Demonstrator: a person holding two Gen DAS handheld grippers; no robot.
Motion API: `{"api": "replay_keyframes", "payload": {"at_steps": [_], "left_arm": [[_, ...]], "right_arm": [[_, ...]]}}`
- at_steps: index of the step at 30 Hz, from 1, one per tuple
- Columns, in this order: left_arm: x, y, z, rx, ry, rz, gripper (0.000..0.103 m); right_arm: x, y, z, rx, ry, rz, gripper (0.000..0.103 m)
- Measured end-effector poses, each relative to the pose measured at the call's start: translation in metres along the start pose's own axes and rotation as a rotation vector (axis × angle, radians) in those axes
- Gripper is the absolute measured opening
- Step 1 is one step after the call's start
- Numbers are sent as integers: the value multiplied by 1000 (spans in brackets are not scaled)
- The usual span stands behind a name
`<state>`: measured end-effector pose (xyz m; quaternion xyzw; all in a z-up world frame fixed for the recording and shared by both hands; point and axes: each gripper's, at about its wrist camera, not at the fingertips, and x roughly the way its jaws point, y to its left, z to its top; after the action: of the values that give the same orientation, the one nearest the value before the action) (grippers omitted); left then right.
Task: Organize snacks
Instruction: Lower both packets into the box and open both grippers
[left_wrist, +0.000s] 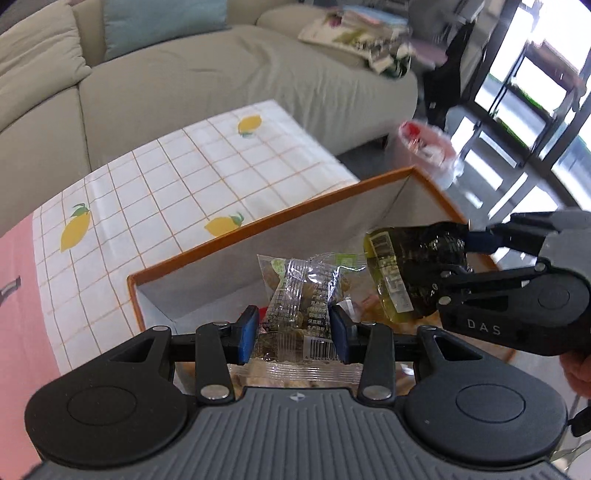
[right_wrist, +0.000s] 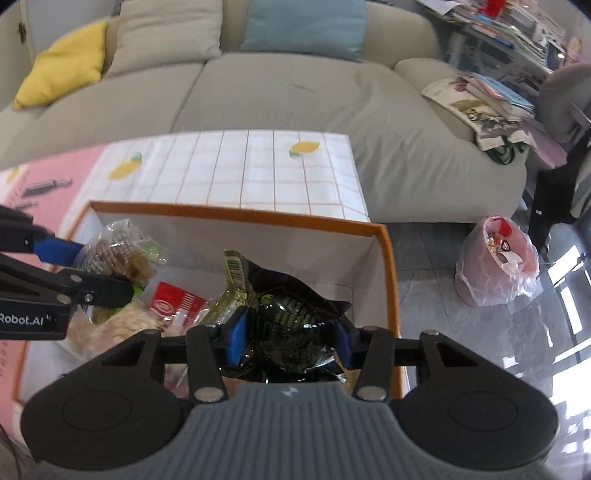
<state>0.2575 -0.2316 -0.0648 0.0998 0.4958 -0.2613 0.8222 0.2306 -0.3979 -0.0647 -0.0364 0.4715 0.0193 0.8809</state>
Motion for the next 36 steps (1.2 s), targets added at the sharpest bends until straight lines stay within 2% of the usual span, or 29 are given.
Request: {"api": "replay_keyframes", "payload": {"at_steps": [6, 13, 20, 22, 25, 28, 31, 33, 36], "left_arm": [[33, -6, 9, 63, 68, 40, 46], [62, -9, 5, 110, 127, 95, 47], [71, -13, 5, 148, 140, 129, 48], [71, -12, 5, 140, 140, 133, 54], [65, -14, 5, 152, 117, 135, 56], [58, -16, 6, 165, 107, 136, 69], [48, -18, 7, 171, 86, 134, 77], [42, -18, 6, 173, 74, 138, 77], [29, -19, 5, 177, 60, 139, 77]], "right_arm": [[39, 2, 11, -16, 66, -4, 46], [63, 6, 16, -74, 102, -14, 46], [76, 6, 16, -87, 126, -14, 48], [77, 8, 15, -90, 134, -14, 48], [76, 11, 13, -96, 136, -23, 49], [73, 12, 14, -96, 129, -28, 54], [71, 12, 15, -94, 138, -41, 58], [68, 11, 15, -93, 135, -48, 67], [59, 10, 18, -76, 136, -60, 74]]}}
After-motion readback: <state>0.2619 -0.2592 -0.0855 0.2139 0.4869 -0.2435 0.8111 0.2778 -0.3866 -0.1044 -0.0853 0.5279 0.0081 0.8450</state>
